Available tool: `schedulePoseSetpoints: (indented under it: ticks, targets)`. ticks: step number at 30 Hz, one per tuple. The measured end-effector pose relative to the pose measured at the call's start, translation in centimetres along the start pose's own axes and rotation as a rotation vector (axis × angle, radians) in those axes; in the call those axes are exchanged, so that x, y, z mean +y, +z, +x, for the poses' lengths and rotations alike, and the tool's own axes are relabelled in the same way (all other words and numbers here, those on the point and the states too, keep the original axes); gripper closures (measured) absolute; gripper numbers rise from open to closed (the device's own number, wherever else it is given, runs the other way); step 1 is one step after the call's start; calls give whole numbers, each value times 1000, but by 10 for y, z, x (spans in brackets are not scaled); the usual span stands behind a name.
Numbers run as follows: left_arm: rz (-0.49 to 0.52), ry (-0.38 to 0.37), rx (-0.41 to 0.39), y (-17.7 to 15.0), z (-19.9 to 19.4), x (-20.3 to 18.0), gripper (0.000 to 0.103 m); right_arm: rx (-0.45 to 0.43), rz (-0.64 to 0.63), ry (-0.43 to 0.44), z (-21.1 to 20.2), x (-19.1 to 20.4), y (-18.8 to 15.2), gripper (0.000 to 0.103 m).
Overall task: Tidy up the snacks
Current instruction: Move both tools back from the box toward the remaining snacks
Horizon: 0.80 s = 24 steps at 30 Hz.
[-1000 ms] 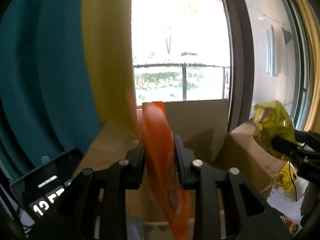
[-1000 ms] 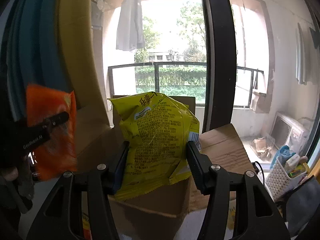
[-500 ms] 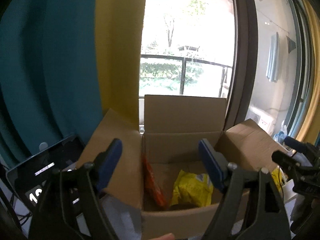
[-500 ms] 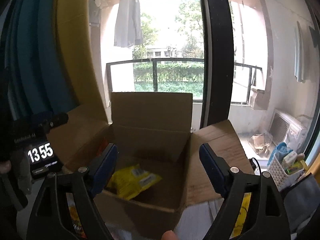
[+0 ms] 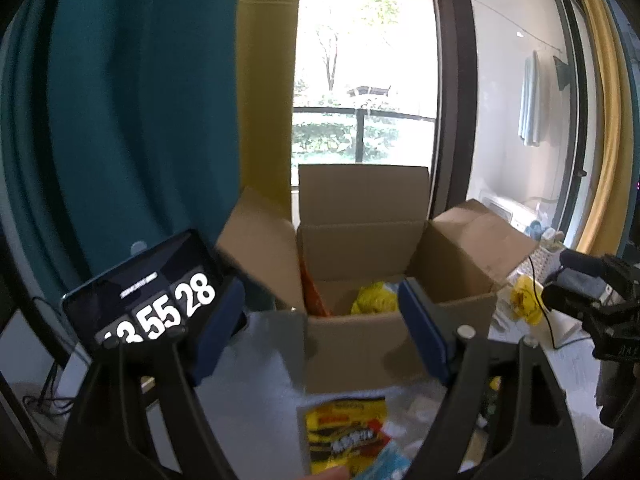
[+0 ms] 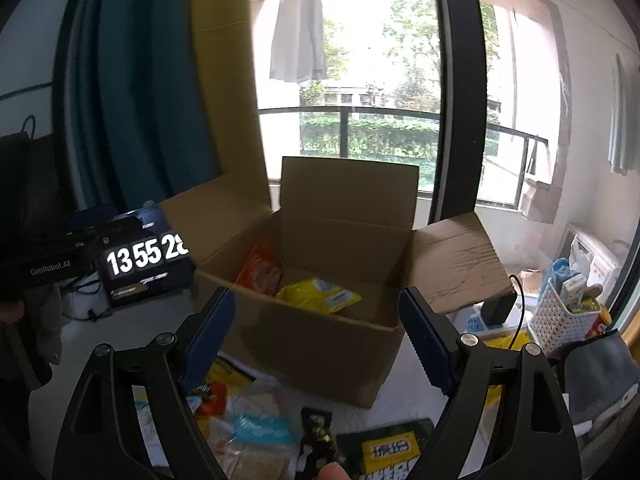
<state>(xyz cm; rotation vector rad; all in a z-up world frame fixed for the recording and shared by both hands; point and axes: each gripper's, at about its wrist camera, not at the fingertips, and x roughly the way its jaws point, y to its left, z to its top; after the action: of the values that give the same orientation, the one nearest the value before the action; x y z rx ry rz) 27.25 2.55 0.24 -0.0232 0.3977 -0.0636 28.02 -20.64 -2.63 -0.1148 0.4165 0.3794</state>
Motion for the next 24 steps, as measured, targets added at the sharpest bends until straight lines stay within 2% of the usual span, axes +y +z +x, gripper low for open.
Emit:
schedulePoseSetpoints:
  ticks: [11, 24]
  targets:
    - [-15, 28, 71, -55, -44, 20, 22, 56, -25, 69, -17, 29, -25, 17]
    - [-175, 91, 190, -125, -51, 66, 22, 206, -46, 182, 22, 73, -61, 17]
